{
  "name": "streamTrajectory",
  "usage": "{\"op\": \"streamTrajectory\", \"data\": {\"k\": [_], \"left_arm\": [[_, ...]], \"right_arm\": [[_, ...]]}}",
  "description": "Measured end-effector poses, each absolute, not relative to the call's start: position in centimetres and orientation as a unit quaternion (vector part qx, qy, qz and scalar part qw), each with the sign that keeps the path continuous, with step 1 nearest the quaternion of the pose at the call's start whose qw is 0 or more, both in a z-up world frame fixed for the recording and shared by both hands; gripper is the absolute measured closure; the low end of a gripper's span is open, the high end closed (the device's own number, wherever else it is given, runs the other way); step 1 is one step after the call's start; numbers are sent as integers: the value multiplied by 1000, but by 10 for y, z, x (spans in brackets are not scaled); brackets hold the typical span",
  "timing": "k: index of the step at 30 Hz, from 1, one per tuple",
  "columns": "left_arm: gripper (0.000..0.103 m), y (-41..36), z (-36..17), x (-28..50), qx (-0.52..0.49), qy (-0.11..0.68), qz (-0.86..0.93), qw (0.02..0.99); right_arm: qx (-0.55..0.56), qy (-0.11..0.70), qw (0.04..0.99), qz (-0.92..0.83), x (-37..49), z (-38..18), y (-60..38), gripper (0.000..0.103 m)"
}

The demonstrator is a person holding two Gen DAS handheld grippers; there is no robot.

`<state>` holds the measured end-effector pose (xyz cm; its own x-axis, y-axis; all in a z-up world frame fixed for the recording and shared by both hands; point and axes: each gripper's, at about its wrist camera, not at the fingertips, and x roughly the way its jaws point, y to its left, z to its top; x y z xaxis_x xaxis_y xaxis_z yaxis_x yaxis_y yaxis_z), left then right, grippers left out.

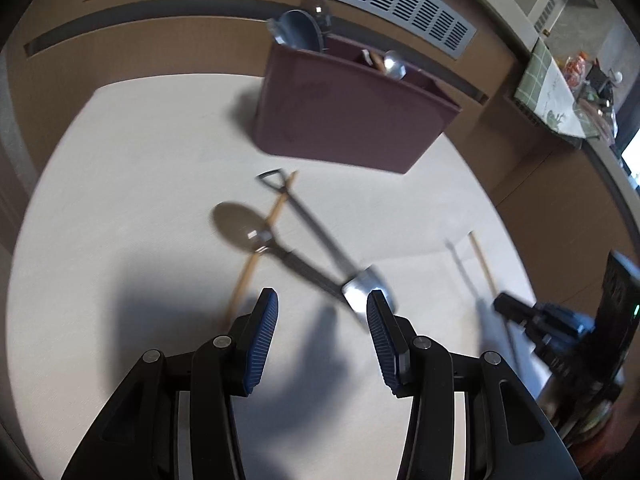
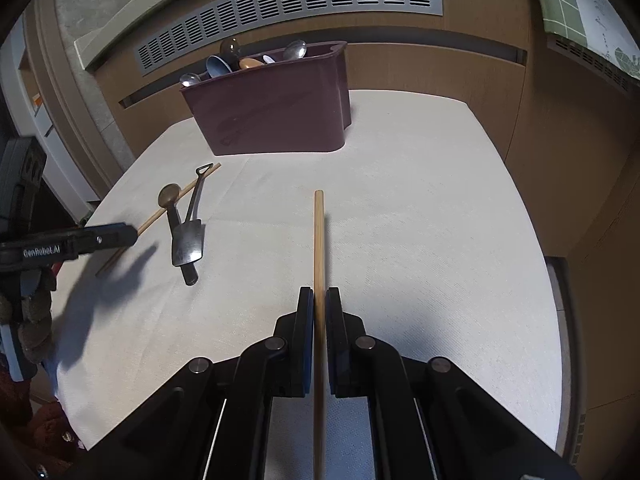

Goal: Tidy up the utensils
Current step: 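Grasp the metal shovel-shaped utensil by its handle with the left gripper while the right gripper holds the chopstick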

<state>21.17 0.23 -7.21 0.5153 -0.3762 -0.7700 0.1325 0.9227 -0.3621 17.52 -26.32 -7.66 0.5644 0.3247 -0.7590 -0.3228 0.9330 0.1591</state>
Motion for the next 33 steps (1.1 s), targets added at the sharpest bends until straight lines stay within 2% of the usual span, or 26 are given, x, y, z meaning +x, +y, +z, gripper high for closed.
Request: {"op": "streamTrajectory", "data": {"k": [4,6,15,24,33], "left_arm": [[59,-16,-73,243,-155,482,-141,851],[63,-23,-76,257,-138,486,-109,856],[63,-58,-87,292,-73,495,-80,862],[63,-101,-87,262,31,483,-156,861],[63,-83,-83,238,41,487,-167,856]], "right_arm": [[7,425,886,184,174,-77,-265,97],[9,424,887,184,174,-78,-266,97],[26,425,886,183,179,-88,-279,97],[32,428,885,180,183,-92,-283,97],[31,428,885,180,182,-90,-281,97]]}}
